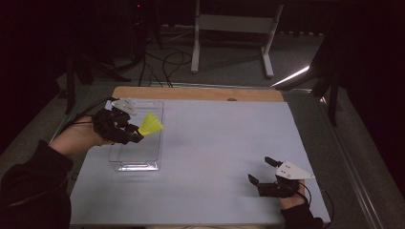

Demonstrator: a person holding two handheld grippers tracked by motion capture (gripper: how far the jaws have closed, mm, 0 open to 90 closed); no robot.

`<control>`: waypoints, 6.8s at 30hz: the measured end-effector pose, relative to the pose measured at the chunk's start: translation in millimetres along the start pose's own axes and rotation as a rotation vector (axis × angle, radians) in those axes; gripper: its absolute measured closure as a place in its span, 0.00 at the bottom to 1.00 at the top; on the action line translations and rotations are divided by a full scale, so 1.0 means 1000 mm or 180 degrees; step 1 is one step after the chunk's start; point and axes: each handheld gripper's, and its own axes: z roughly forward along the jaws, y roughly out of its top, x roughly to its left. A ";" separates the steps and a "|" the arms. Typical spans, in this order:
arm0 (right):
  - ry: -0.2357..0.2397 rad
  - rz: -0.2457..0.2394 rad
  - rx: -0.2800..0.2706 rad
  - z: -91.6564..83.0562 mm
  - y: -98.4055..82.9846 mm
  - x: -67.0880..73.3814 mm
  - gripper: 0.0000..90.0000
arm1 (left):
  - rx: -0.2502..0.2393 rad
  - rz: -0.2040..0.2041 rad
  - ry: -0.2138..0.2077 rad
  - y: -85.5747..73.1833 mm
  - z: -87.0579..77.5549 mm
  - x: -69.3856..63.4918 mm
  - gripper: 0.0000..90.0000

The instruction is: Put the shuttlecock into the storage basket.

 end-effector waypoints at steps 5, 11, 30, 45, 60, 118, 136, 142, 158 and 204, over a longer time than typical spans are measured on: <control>0.0000 -0.0005 0.0006 0.001 0.000 0.000 0.11 | 0.0015 -0.0101 0.0051 -0.012 -0.001 0.007 0.72; -0.0003 0.0001 0.0012 0.001 0.000 0.000 0.11 | 0.0003 -0.0216 0.0114 -0.021 -0.002 0.013 0.72; 0.0031 0.0004 0.0046 0.002 -0.001 0.000 0.11 | 0.0028 -0.0477 0.0228 -0.055 0.020 0.033 0.72; 0.0049 0.0013 0.0065 0.003 -0.002 0.000 0.11 | 0.0126 -0.0676 0.0133 -0.078 0.047 0.038 0.72; 0.0059 0.0012 0.0085 0.004 -0.002 0.000 0.11 | 0.0326 -0.0878 0.0211 -0.091 0.056 0.036 0.72; 0.0066 0.0024 0.0114 0.004 -0.003 0.000 0.11 | 0.0453 -0.1010 0.0355 -0.075 0.054 0.039 0.33; 0.0052 0.0013 0.0118 0.004 -0.003 0.000 0.11 | 0.0184 -0.0740 0.0193 -0.066 0.052 0.025 0.00; 0.0060 0.0023 0.0112 0.004 -0.003 -0.001 0.11 | 0.0109 -0.0675 0.0107 -0.058 0.053 0.020 0.00; 0.0053 0.0034 0.0100 0.003 -0.003 -0.001 0.11 | 0.0022 -0.0514 0.0057 -0.035 0.055 0.012 0.00; 0.0055 0.0037 0.0091 0.002 -0.003 -0.001 0.11 | -0.0452 0.0366 -0.0465 0.044 0.110 -0.069 0.00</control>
